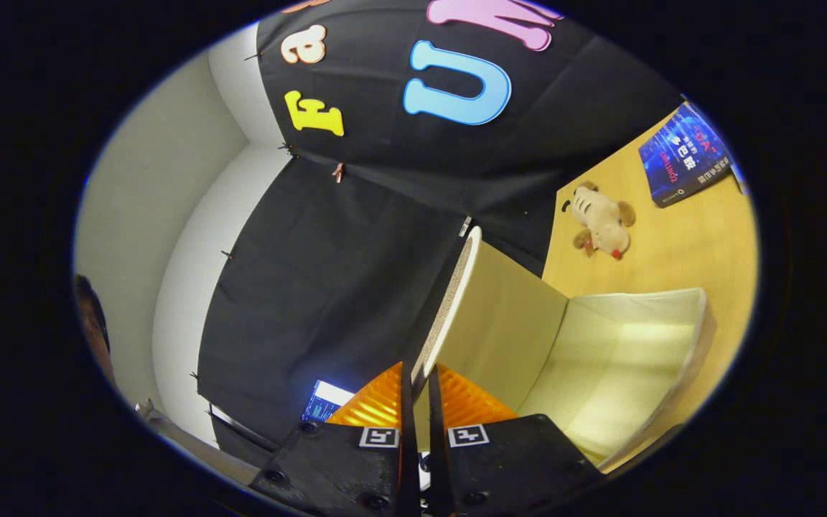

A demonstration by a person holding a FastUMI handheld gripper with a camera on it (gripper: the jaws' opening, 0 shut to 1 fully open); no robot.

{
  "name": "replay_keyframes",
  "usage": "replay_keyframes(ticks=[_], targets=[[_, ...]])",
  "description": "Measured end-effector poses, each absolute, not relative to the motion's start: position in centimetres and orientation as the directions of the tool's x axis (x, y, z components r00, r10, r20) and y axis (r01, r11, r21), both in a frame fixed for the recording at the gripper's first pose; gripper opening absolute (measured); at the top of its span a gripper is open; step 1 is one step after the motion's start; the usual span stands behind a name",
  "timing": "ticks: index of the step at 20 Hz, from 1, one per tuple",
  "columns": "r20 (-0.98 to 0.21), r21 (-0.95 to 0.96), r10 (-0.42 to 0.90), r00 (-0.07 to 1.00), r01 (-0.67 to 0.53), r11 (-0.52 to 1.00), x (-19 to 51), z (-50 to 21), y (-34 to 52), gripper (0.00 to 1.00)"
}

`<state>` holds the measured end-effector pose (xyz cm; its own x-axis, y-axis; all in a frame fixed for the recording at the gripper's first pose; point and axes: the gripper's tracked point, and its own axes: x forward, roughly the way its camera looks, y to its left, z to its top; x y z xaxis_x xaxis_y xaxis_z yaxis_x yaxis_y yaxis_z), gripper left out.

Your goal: Open the storage box then place both shoes into the box .Put the left shoe in first, then the right shoe, with the right side of both shoes facing outward in a uniform manner.

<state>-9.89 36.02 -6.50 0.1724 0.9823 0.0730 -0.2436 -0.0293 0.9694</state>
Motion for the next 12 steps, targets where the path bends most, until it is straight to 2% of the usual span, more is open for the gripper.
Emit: replay_keyframes(ticks=[7,9,12], targets=[[0.033,0.966,0.983,0.183,-0.256,0.015,-10.4,-5.5,43.4,0.10],[0.038,0.958,0.983,0.182,-0.286,0.016,-10.8,-5.3,44.1,0.13],[0.014,0.953,0.981,0.191,-0.301,0.045,-10.9,-6.1,44.3,0.41]])
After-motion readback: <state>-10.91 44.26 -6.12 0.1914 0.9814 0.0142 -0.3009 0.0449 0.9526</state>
